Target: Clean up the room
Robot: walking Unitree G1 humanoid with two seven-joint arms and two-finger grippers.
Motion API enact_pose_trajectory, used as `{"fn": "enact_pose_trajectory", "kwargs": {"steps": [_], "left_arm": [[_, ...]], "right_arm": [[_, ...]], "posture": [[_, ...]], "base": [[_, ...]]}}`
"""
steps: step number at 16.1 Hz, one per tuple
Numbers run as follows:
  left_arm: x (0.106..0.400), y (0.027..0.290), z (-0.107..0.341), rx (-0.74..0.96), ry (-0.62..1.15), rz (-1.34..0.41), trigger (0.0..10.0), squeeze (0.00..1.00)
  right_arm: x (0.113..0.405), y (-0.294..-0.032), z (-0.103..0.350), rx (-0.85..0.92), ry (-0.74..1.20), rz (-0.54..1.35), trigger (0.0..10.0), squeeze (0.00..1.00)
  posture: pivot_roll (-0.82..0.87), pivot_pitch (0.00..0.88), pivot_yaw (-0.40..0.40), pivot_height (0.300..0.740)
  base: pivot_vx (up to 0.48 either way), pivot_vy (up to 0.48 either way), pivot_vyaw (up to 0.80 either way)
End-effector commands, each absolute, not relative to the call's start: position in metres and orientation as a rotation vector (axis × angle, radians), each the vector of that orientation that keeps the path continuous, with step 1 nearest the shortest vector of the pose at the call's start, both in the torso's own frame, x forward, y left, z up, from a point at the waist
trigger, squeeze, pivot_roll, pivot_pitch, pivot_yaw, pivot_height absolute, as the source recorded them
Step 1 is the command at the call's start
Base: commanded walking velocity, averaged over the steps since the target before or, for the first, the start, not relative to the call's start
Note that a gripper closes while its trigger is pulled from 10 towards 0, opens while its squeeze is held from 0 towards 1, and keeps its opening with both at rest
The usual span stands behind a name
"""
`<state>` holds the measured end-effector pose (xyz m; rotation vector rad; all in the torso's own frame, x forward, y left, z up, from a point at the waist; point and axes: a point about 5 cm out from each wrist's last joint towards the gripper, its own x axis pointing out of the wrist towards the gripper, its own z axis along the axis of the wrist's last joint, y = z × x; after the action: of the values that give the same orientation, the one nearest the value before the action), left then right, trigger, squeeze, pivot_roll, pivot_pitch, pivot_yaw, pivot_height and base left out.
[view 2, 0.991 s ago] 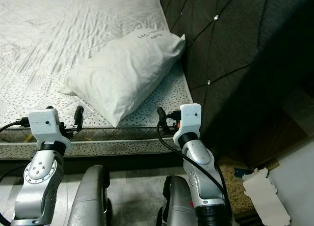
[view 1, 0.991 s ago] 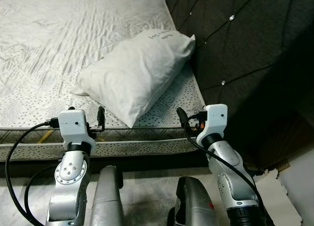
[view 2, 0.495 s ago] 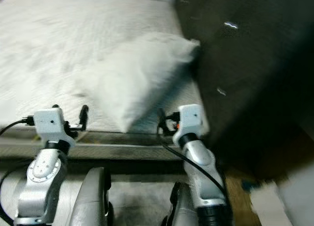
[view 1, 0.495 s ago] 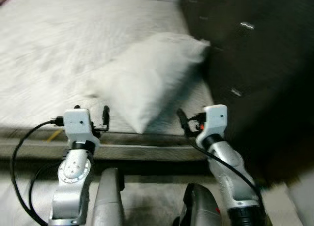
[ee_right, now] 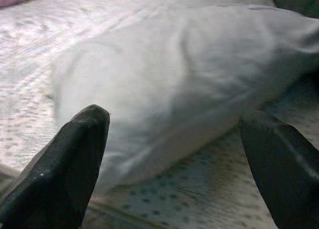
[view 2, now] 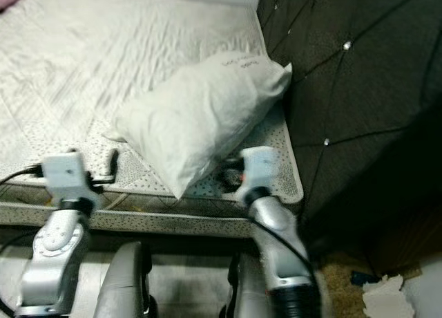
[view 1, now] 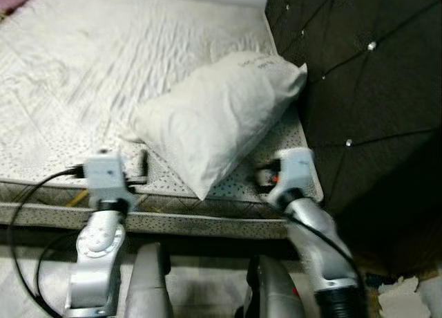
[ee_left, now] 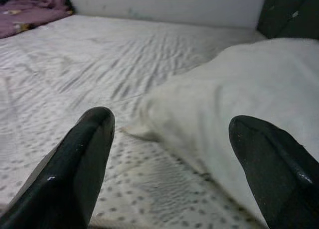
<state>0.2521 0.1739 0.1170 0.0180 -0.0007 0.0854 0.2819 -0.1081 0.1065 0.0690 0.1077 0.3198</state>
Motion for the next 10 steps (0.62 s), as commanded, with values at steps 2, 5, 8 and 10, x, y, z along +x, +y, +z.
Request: {"fn": "enact_pose_trajectory", "kwargs": {"steps": [2,5,8,10], "left_arm": [[0.253,0.168,0.114,0.003,0.016,0.063,10.0,0.00],[0.254,0.166,0.115,0.000,0.017,0.049,10.0,0.00],[0.255,0.166,0.115,-0.010,0.016,0.054,10.0,0.00],[0.254,0.166,0.115,-0.015,0.019,0.060,10.0,0.00]], "right_arm": [[0.284,-0.115,0.103,0.062,0.135,0.315,10.0,0.00],[0.283,-0.108,0.099,0.024,0.170,0.385,10.0,0.00],[0.284,-0.107,0.098,0.029,0.181,0.386,10.0,0.00],[0.284,-0.108,0.097,0.031,0.197,0.388,10.0,0.00]], "posture": [[0.07,0.051,-0.075,0.582],[0.07,0.052,-0.077,0.582],[0.07,0.057,-0.081,0.582],[0.07,0.062,-0.082,0.582]], "base": [[0.000,0.000,0.00],[0.350,0.000,0.21],[0.378,0.000,0.65],[0.163,0.000,0.00]]}}
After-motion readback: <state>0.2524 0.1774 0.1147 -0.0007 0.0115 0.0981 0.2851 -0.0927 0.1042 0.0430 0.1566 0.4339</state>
